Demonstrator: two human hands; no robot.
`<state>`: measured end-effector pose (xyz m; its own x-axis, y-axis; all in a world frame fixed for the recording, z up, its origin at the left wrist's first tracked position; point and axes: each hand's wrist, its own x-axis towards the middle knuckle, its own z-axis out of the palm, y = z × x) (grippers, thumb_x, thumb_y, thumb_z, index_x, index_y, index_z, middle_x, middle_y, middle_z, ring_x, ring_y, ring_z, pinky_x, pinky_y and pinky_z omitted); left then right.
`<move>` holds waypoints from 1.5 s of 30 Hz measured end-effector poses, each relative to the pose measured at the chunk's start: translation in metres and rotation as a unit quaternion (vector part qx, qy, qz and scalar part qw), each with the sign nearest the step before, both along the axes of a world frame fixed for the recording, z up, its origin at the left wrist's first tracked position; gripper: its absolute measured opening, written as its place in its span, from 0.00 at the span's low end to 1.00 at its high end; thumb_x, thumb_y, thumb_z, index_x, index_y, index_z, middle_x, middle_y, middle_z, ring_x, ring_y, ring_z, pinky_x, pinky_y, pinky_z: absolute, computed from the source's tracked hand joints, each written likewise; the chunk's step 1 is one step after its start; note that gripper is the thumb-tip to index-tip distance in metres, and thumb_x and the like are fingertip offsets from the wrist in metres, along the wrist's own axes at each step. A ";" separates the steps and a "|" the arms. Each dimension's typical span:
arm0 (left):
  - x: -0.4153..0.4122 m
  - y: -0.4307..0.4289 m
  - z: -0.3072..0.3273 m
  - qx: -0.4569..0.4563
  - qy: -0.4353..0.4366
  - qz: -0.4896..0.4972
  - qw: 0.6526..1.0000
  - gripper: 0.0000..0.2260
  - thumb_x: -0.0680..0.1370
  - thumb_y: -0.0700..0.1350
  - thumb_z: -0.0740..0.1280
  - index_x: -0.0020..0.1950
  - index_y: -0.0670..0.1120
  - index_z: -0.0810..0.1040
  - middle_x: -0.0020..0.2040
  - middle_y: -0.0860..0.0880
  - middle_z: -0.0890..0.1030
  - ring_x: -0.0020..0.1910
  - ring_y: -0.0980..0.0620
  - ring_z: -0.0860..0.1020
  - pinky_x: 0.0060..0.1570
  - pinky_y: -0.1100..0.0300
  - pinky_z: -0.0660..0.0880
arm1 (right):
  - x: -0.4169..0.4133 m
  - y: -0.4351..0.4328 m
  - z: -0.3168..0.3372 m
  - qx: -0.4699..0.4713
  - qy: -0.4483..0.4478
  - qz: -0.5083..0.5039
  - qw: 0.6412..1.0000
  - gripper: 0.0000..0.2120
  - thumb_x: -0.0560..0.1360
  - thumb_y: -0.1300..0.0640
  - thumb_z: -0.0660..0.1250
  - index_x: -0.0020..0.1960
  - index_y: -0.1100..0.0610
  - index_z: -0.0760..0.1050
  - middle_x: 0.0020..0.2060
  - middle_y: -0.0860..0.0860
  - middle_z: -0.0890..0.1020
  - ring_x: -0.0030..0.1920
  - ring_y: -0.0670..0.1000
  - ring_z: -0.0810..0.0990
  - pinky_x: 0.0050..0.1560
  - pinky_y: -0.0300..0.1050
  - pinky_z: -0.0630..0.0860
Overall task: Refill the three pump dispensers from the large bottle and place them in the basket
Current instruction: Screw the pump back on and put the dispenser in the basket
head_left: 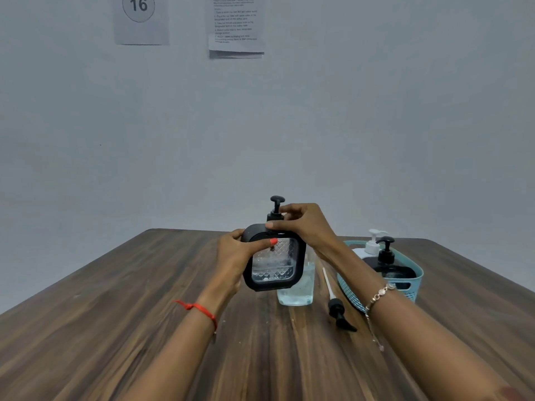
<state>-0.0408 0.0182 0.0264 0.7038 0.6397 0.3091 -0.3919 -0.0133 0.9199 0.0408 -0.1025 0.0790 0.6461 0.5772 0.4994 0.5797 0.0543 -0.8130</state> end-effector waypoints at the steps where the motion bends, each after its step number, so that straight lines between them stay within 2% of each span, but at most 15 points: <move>1: 0.000 -0.001 0.000 0.001 0.002 0.000 1.000 0.17 0.62 0.35 0.78 0.49 0.36 0.80 0.43 0.41 0.84 0.41 0.43 0.83 0.42 0.54 0.80 | 0.001 0.000 0.000 -0.010 -0.004 0.003 1.000 0.13 0.65 0.59 0.77 0.47 0.58 0.79 0.28 0.47 0.77 0.29 0.41 0.78 0.35 0.30 0.74; 6: 0.000 -0.003 0.003 0.002 0.001 -0.008 1.000 0.16 0.62 0.35 0.78 0.47 0.38 0.80 0.43 0.42 0.84 0.39 0.46 0.83 0.39 0.57 0.80 | 0.004 -0.006 0.003 -0.032 0.037 0.080 0.996 0.01 0.69 0.62 0.72 0.40 0.60 0.81 0.31 0.48 0.83 0.33 0.44 0.81 0.37 0.34 0.75; 9: 0.001 -0.005 0.003 0.009 0.008 -0.005 1.000 0.17 0.61 0.35 0.78 0.47 0.38 0.80 0.43 0.41 0.84 0.41 0.44 0.83 0.41 0.55 0.80 | 0.005 -0.002 -0.001 -0.029 -0.005 -0.016 0.999 0.12 0.64 0.57 0.77 0.33 0.57 0.74 0.28 0.46 0.79 0.30 0.43 0.78 0.35 0.36 0.73; 11: 0.000 -0.006 0.003 0.003 0.004 -0.012 1.000 0.16 0.62 0.35 0.78 0.48 0.37 0.80 0.44 0.40 0.84 0.42 0.43 0.83 0.43 0.54 0.80 | 0.007 0.001 -0.002 -0.049 -0.009 -0.007 0.999 0.12 0.66 0.54 0.76 0.38 0.57 0.73 0.34 0.49 0.80 0.34 0.46 0.79 0.39 0.39 0.74; 13: -0.001 -0.005 0.002 0.001 0.002 -0.022 1.000 0.15 0.62 0.34 0.77 0.47 0.37 0.80 0.43 0.41 0.83 0.40 0.45 0.83 0.43 0.55 0.81 | 0.007 -0.003 0.001 -0.066 0.024 0.068 0.995 0.06 0.70 0.59 0.72 0.46 0.57 0.77 0.41 0.51 0.82 0.40 0.48 0.81 0.45 0.40 0.76; 15: -0.003 -0.005 0.001 0.004 0.006 -0.027 1.000 0.14 0.63 0.34 0.77 0.46 0.38 0.80 0.42 0.41 0.83 0.39 0.45 0.83 0.42 0.55 0.81 | 0.008 -0.008 0.002 -0.064 0.036 0.097 0.993 0.07 0.71 0.64 0.70 0.49 0.60 0.80 0.42 0.54 0.83 0.40 0.49 0.81 0.46 0.39 0.78; 20: 0.000 -0.009 0.000 0.020 0.010 0.009 1.000 0.15 0.62 0.36 0.78 0.45 0.38 0.81 0.41 0.42 0.84 0.37 0.48 0.83 0.40 0.57 0.80 | -0.003 -0.002 -0.006 0.004 0.058 -0.044 0.997 0.11 0.60 0.60 0.79 0.32 0.60 0.77 0.30 0.50 0.81 0.29 0.45 0.80 0.34 0.37 0.75; 23: 0.003 -0.015 -0.003 0.027 0.011 0.025 0.999 0.16 0.61 0.37 0.79 0.46 0.39 0.80 0.39 0.45 0.83 0.33 0.54 0.82 0.33 0.63 0.78 | -0.010 0.010 -0.014 0.036 0.022 -0.156 0.987 0.21 0.60 0.59 0.79 0.24 0.56 0.66 0.23 0.50 0.73 0.27 0.50 0.74 0.32 0.43 0.72; 26: 0.004 -0.020 -0.005 0.028 0.017 0.044 0.999 0.17 0.62 0.37 0.79 0.47 0.41 0.78 0.38 0.48 0.82 0.31 0.58 0.81 0.29 0.66 0.75 | -0.015 0.015 -0.016 0.046 -0.036 -0.205 0.977 0.21 0.62 0.61 0.76 0.21 0.55 0.66 0.20 0.49 0.71 0.27 0.50 0.74 0.37 0.50 0.77; 30: 0.002 -0.015 -0.003 0.026 0.015 0.030 0.999 0.17 0.62 0.38 0.79 0.47 0.40 0.79 0.41 0.46 0.83 0.36 0.52 0.82 0.36 0.60 0.78 | -0.008 0.003 -0.011 0.030 -0.003 -0.106 0.994 0.16 0.62 0.60 0.78 0.32 0.58 0.70 0.28 0.50 0.74 0.30 0.47 0.73 0.34 0.38 0.70; 33: -0.002 -0.012 -0.002 0.015 0.015 -0.006 1.000 0.17 0.62 0.35 0.78 0.48 0.38 0.80 0.41 0.44 0.83 0.37 0.50 0.83 0.36 0.60 0.79 | 0.000 -0.007 -0.005 -0.025 0.039 0.017 0.999 0.13 0.67 0.62 0.75 0.50 0.59 0.76 0.43 0.52 0.81 0.43 0.50 0.81 0.47 0.41 0.77; 36: -0.003 -0.011 -0.003 -0.005 0.011 -0.038 0.999 0.13 0.62 0.34 0.77 0.45 0.39 0.81 0.40 0.44 0.84 0.38 0.47 0.83 0.39 0.58 0.80 | 0.005 -0.013 -0.001 -0.048 0.074 0.110 0.990 0.12 0.72 0.66 0.69 0.55 0.62 0.77 0.50 0.55 0.83 0.49 0.50 0.83 0.55 0.41 0.78; 39: -0.002 -0.011 -0.004 -0.014 0.008 -0.059 0.998 0.11 0.63 0.33 0.76 0.43 0.40 0.81 0.36 0.46 0.84 0.36 0.48 0.83 0.37 0.59 0.79 | 0.005 -0.015 -0.004 -0.019 0.089 0.101 0.991 0.11 0.70 0.66 0.70 0.53 0.64 0.79 0.46 0.56 0.84 0.45 0.50 0.83 0.52 0.40 0.79; 43: 0.002 -0.018 -0.006 -0.048 -0.005 -0.060 0.997 0.11 0.64 0.32 0.75 0.44 0.36 0.81 0.36 0.43 0.83 0.33 0.48 0.82 0.35 0.59 0.80 | -0.001 -0.011 -0.009 0.018 0.062 0.006 0.998 0.12 0.67 0.66 0.74 0.50 0.65 0.80 0.37 0.53 0.84 0.36 0.46 0.83 0.44 0.36 0.79; 45: 0.004 -0.023 -0.008 -0.055 -0.012 -0.054 0.997 0.10 0.64 0.32 0.75 0.43 0.37 0.81 0.36 0.43 0.83 0.33 0.48 0.82 0.35 0.59 0.80 | -0.004 -0.009 -0.010 0.036 0.058 -0.030 0.997 0.09 0.66 0.66 0.74 0.46 0.65 0.81 0.35 0.53 0.83 0.35 0.48 0.83 0.45 0.40 0.80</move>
